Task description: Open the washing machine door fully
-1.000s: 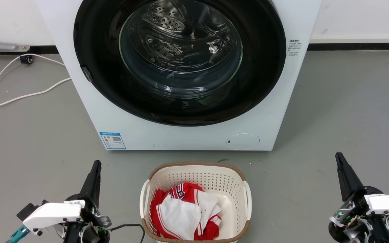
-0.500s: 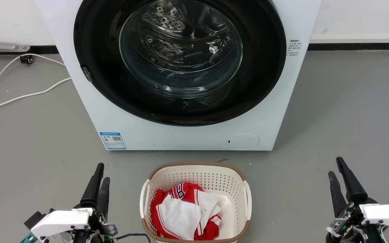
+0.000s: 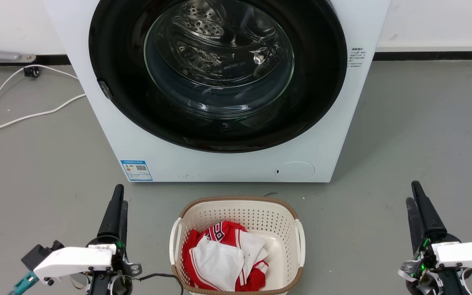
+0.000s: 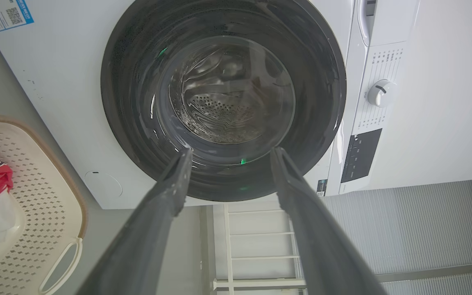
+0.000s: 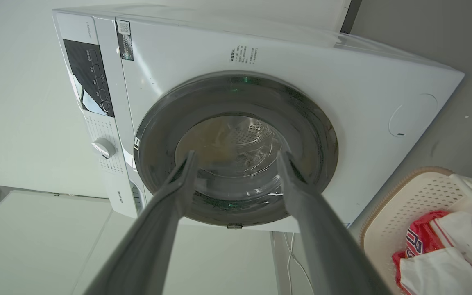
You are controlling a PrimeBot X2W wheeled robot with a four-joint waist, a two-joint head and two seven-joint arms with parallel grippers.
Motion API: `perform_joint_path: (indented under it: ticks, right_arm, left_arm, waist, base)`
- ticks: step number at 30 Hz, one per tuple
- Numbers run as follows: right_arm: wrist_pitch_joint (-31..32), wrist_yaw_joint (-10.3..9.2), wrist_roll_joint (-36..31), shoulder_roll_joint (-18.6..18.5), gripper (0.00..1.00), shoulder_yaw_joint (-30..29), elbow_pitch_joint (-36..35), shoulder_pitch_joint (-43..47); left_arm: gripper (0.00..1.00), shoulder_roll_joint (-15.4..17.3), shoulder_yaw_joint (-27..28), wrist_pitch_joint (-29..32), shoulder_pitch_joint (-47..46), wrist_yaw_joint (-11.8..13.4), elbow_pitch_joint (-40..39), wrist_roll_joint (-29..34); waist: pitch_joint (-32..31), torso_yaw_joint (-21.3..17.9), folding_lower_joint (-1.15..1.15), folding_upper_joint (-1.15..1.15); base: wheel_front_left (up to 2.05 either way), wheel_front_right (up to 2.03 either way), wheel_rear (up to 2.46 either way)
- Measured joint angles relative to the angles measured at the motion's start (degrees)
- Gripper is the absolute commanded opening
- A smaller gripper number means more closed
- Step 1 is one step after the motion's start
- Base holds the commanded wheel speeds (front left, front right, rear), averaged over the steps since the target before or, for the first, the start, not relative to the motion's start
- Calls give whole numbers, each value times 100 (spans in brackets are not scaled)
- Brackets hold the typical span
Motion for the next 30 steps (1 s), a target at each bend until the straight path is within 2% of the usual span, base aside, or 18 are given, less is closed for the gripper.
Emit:
perform_joint_path:
  ticks: [22, 30]
  right_arm:
    - [-458, 0, -3203, 7, 100, 255, -689, 210]
    - [-590, 1, -4103, 8, 100, 296, -684, 232]
  left_arm:
    - [100, -1, -43, -452, -19, 1, -580, 2618]
    - [100, -1, -223, -602, 0, 121, -641, 3608]
  waist:
    - [-2, -38, 0, 0]
    - [-4, -55, 0, 0]
  base:
    - [0, 0, 0]
    - [0, 0, 0]
